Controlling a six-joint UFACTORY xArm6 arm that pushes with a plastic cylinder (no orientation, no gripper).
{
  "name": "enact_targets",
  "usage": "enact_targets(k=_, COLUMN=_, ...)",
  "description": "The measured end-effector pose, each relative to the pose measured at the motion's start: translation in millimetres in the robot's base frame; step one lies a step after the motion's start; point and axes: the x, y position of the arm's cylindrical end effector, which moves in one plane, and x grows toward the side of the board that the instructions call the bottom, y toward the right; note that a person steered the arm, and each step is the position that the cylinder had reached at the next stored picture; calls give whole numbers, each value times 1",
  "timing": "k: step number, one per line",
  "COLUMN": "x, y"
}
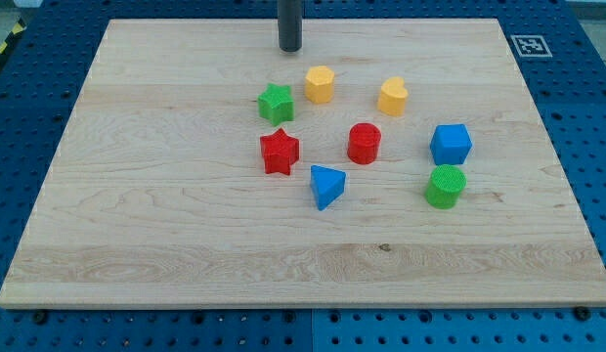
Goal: Place the red circle to the bottom right of the blue triangle
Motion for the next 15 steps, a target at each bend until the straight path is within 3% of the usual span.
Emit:
enact_targets(k=1, x=0, y=1)
enact_targets(k=3, x=7, y=154)
enact_targets(k=5, x=118, y=281)
enact_targets(k=6, x=144, y=313)
enact_targets(k=7, x=144, y=313)
enact_targets(k=15, x=146, y=136)
